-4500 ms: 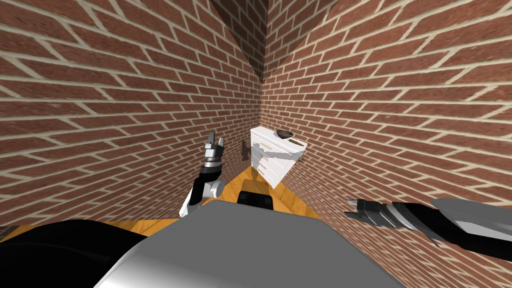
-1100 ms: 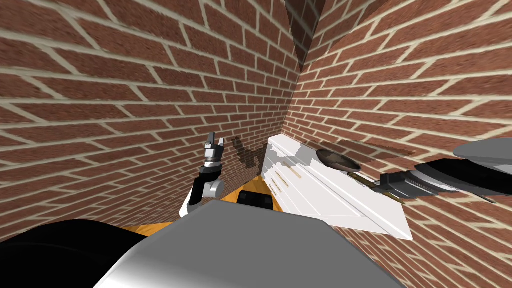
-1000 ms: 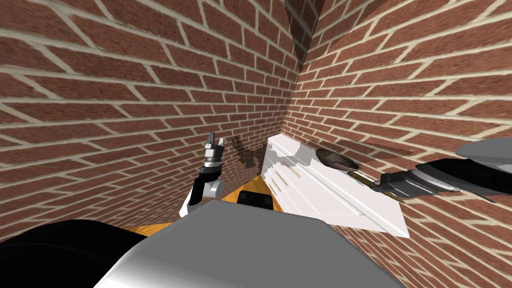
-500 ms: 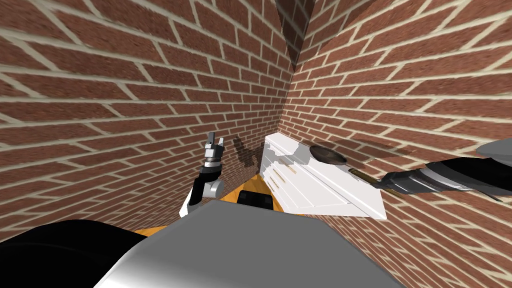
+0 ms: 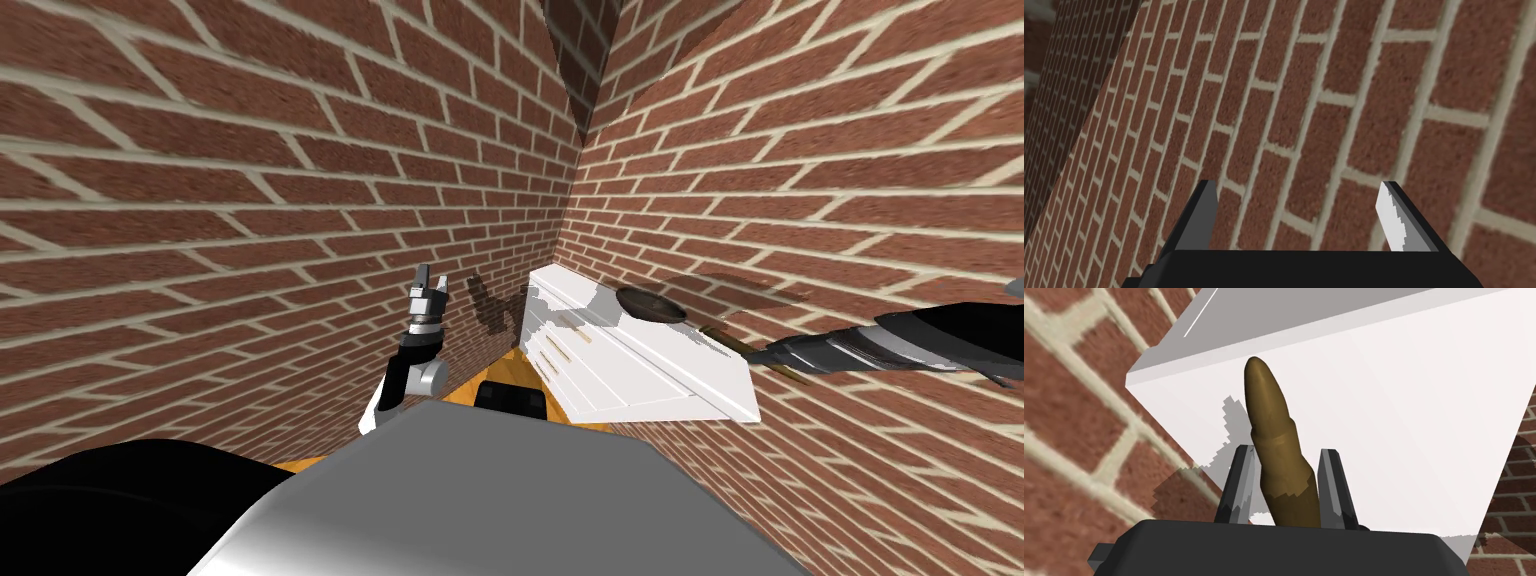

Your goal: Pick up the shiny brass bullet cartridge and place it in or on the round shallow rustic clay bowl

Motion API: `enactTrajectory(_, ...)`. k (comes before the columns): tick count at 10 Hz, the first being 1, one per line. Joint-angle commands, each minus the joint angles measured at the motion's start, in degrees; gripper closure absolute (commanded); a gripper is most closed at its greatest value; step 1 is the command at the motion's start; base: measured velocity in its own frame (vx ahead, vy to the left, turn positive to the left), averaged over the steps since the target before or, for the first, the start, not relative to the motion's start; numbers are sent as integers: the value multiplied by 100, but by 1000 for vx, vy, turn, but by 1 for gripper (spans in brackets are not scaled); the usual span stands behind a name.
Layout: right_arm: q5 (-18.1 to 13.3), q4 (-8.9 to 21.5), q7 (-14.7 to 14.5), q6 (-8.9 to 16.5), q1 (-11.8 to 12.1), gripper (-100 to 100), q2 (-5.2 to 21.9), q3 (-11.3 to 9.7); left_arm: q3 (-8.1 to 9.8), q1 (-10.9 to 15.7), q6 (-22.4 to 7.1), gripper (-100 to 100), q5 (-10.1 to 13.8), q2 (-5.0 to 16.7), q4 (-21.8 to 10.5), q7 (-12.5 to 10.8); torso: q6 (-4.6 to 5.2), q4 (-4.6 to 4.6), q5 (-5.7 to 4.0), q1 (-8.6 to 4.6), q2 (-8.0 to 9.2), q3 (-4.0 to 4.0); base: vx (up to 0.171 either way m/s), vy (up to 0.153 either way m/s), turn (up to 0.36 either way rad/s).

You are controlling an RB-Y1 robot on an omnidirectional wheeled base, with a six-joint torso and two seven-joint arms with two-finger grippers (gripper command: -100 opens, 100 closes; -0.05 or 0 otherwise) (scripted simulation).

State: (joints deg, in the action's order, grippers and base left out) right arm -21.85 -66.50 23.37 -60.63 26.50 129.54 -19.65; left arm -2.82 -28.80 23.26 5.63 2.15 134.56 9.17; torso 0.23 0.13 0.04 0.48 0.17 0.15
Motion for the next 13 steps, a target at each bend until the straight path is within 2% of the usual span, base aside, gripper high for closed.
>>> enactTrajectory(1,62,32,112,-204,-193,100,168,-87,0,0,0,0,0,0,0,0,0,0,0,0,0,0,25,71,42)
enactTrajectory(8,33,-54,174,-874,-587,100,1080,-71,0,0,0,0,0,0,0,0,-25,-19,-5,-5,-50,-34,40,29,80)
enactTrajectory(9,33,-54,174,-874,-587,100,1080,-71,0,0,0,0,0,1,0,0,-26,-20,-6,-7,-55,-37,37,3,44)
enactTrajectory(13,-13,-98,123,-1218,-811,100,1568,-27,0,0,0,0,0,1,0,0,-35,-21,-7,-9,-50,-35,36,6,90)
